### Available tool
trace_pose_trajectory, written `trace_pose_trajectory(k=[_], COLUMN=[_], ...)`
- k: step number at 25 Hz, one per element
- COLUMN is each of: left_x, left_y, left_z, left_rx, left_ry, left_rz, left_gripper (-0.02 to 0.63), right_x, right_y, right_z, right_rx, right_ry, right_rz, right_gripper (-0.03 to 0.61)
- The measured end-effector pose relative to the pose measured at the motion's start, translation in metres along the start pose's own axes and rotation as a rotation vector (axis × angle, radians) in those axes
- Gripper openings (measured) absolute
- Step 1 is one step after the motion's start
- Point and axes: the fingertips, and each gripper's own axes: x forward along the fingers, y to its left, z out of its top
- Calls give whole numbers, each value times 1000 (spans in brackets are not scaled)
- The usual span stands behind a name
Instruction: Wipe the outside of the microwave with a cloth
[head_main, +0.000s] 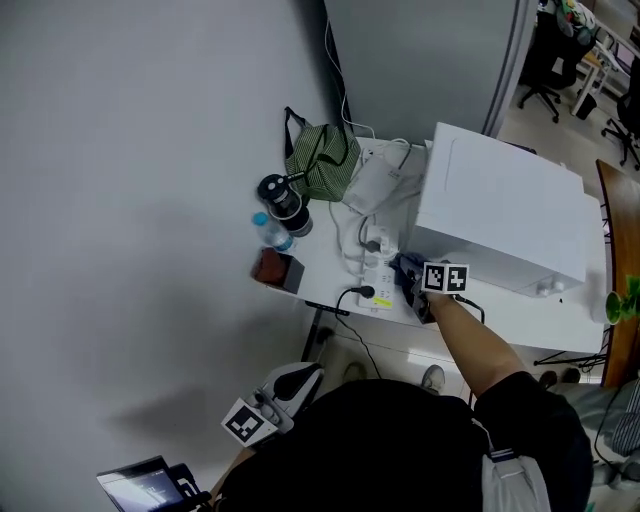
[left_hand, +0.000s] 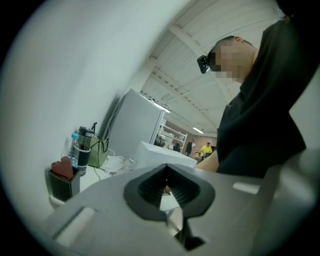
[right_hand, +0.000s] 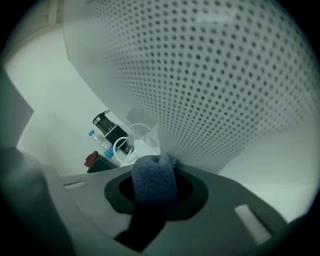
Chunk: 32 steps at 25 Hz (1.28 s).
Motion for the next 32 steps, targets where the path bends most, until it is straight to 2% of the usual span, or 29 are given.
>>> trace_pose_trajectory(k=[5, 11, 14, 19, 25, 29, 32], left_x=[20, 74, 112, 171, 222, 243, 251], left_y=[-7, -31, -52, -98, -147, -170, -180], left_z=[1, 10, 11, 12, 11, 11, 11], left_rx=[2, 47, 77, 113, 157, 175, 183], left_ry=[27, 66, 82, 109, 129, 138, 135], left_rz=[-46, -159, -242, -367, -462, -476, -473], left_gripper=[3, 3, 3, 3, 3, 3, 3], right_x=[-3, -61, -109, -204, -274, -283, -280], right_y=[-4, -30, -64, -129, -173, -174, -157], right_z=[-3, 1, -1, -7, -9, -10, -17], right_rx=[64, 88, 111, 114, 125, 144, 170], right_ry=[4, -26, -48, -87, -127, -126, -71], right_rz=[20, 19, -13, -116, -177, -140, -29], right_gripper=[80, 80, 80, 80, 79, 80, 80])
